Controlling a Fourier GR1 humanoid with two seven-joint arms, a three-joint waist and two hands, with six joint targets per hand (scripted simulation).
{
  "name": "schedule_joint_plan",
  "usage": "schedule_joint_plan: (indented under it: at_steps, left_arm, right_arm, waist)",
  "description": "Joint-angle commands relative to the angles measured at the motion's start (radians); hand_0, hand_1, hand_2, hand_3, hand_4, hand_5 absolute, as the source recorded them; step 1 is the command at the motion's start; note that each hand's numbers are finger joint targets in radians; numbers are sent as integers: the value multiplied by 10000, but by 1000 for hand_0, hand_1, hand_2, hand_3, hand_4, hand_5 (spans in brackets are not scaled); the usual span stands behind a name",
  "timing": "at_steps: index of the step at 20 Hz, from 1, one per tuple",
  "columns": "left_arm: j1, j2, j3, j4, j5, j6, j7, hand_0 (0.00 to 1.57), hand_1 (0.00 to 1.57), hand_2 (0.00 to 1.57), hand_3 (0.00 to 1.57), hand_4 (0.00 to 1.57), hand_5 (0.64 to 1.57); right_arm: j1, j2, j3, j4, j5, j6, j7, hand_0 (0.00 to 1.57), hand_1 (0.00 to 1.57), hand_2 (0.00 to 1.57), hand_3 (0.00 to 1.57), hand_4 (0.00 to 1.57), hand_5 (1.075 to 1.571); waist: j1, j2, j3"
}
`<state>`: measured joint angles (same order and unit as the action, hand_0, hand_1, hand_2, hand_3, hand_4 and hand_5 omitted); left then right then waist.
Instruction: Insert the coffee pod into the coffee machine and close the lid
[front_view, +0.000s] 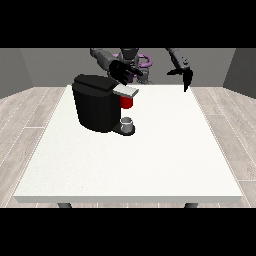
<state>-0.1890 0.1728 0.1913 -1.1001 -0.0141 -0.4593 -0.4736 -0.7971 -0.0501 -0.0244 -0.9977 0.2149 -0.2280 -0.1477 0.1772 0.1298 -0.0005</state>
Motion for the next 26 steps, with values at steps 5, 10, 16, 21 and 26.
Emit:
schedule_joint_plan:
  at_steps: [5, 10, 16, 21, 26]
  left_arm:
    - [-466, -313, -232, 229, -213, 430, -44, 0, 0, 0, 0, 366, 1571]
    - [-409, -131, -163, 957, -89, -41, -707, 0, 0, 0, 0, 398, 1571]
    - [-355, 190, -86, 1315, -23, -334, -860, 0, 0, 0, 0, 385, 1571]
    - [-238, -488, -584, 1435, -630, 423, -1306, 0, 0, 0, 0, 270, 1571]
    - [-778, -138, -273, 1551, -227, 72, -808, 0, 0, 0, 0, 168, 1571]
  right_arm:
    - [-1374, 235, 425, 683, 902, -621, 77, 0, 0, 0, 0, 421, 1571]
    - [-1858, 495, 594, 499, 668, -589, 248, 0, 0, 0, 0, 352, 1571]
    - [-1101, 500, 1747, 239, -149, -667, 100, 0, 0, 0, 0, 394, 1571]
    - [32, 501, 3303, -103, -592, -358, -538, 0, 0, 0, 0, 493, 1571]
    - [1726, 501, 4979, -1060, -1826, 35, -1855, 0, 0, 0, 0, 461, 1571]
  waist:
    - [384, 540, 2]
    - [246, 391, 1]
    - [345, 0, 1]
    - [186, -134, 0]
    - [306, -180, 7]
